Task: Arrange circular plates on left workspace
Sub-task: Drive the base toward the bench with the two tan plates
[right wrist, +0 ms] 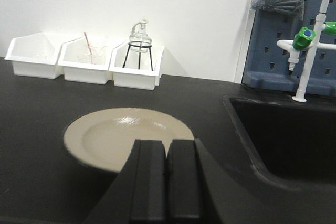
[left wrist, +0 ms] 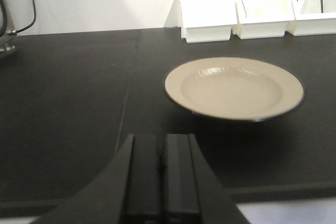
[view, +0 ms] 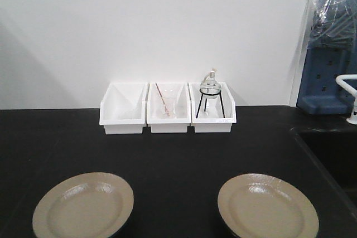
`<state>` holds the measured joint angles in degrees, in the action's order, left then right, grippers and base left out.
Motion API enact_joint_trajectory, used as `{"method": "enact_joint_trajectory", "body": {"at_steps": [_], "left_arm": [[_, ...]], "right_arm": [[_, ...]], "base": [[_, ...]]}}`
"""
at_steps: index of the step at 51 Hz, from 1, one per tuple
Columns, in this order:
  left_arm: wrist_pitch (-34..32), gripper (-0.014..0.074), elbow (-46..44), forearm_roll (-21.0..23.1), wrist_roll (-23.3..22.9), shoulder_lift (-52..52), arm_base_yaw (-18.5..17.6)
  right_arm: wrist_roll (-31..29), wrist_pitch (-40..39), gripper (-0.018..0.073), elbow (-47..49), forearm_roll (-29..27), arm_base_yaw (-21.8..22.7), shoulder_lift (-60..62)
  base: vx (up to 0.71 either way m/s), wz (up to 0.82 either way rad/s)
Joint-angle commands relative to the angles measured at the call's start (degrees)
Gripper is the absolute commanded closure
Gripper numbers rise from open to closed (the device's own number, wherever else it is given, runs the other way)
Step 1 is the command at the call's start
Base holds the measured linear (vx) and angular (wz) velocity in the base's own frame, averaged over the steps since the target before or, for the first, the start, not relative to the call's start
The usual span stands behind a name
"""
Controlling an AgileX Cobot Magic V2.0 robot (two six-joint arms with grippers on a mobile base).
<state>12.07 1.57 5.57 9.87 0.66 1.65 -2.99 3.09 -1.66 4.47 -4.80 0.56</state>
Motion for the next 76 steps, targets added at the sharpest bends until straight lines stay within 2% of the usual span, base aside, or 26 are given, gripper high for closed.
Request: {"method": "enact_joint_trajectory", "body": {"at_steps": [1,28,59,67,72,76], "left_arm": [[-4.7,0.0596,1.1,0.1,-0.6,0.8,-0.3],[-4.7,0.0596,1.1,0.1,-0.6,0.8,-0.3],[-5.0,0.0596,1.1,-0.2,-0.5,0.8,-0.3],[-8.7,0.0596,1.1,-0.7,-0.4,0.8,-0.3],[-13.3,0.0596,0.9,-0.5,-0.4,0.8,-0.3],[-17.2,0.0596,0.5,-0.3,-1.1,0.8,-0.3]], "right_arm": [[-0.1,-4.6,0.056,-1.2,0.5,0.2,0.8],[-0.1,-4.6,0.056,-1.2,0.5,0.2,0.8],[-0.1,-4.6,0.056,-1.2,0.5,0.2,0.8],[-0.1,-5.1,0.056,-1.1,0.5,0.2,0.8],[0.6,-9.8,0.056,-1.1,-0.9,0.2,0.8],[4.3,-14.4,0.056,-1.0,-4.0,0.2,0.8]], "base": [[0.39,-0.05],[0.3,0.01],[0.06,0.0],[0.0,0.0],[0.0,0.0],[0.0,0.0]]}}
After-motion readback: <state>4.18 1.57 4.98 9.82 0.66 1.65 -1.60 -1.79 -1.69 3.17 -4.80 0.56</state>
